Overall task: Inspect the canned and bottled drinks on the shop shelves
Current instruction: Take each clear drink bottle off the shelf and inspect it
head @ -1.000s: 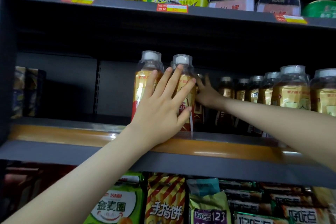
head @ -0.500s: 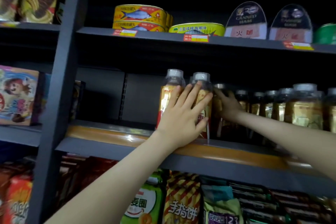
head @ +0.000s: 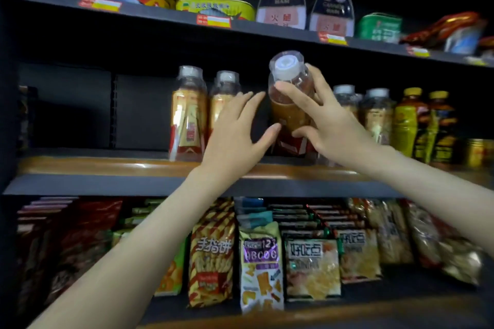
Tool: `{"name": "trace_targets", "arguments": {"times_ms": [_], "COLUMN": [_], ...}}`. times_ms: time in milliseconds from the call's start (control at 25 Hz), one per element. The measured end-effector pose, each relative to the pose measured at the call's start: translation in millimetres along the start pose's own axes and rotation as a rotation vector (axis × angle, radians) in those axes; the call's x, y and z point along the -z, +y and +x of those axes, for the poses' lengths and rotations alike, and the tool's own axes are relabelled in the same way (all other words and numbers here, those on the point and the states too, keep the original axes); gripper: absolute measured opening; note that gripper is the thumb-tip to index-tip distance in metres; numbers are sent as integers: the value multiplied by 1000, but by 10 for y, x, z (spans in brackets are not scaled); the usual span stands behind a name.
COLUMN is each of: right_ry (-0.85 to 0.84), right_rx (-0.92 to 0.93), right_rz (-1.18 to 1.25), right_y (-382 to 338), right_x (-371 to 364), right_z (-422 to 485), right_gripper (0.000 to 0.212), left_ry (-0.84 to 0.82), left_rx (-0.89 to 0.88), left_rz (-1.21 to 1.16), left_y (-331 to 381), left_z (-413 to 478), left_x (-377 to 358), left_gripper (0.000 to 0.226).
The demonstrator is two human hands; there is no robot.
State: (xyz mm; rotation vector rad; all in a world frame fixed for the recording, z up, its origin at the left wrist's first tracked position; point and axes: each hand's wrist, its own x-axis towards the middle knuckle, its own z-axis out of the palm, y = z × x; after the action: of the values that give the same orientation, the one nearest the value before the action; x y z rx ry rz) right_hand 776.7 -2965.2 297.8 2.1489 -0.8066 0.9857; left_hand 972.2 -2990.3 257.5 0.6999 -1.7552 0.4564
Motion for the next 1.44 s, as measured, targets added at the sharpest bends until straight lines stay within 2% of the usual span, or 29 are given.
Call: {"name": "trace_targets", "arguments": {"times_ms": [80,120,280,400,520,680,840,1040,1120,1240,1440], "right_ry": [62,87,156,114,-13,-207,-330,-452,-477,-502,-540], "right_rx": [37,43,15,-43,-122,-311,-443,-517,-517,-612,-712], "right_rz": [6,13,151,244,352,606,798,941,961,1042,1132], "right_y": [-96,-140,-283,-335,-359,-373,-394,-691,-906,-1194,-1404], "right_x": [182,272,551,623,611,587,529,300,214,122,41], "right_z": [-189,-274,-554,-841,-1248,-1778,-2335,-2903,-3097,-3317,-3451], "right_gripper": [90,87,80,82,88,102,109,99,94,94,92], "left_ry": [-82,-100,-78,-100,-157,-236,-288,-319,-297,-322,-382], "left_rx": [67,102,121,120,186,407,641,985,1113,1217,1348], "left_rz": [-400,-515,-698,-722,-671,-688,-733,-753,-839,-825,-769], "left_y": [346,487,880,1096,1296,1589,1920,2145,2218,2306,2337], "left_z": [-69,-103,-216,-365,-642,-1099,-1649,-2260,-2421,-2572,-2788], "left_x": [-49,-80,-173,-202,-295,-465,-618,-543,-507,-460,-369], "left_gripper": [55,59,71,79,88,84,79,81,69,41,48]}}
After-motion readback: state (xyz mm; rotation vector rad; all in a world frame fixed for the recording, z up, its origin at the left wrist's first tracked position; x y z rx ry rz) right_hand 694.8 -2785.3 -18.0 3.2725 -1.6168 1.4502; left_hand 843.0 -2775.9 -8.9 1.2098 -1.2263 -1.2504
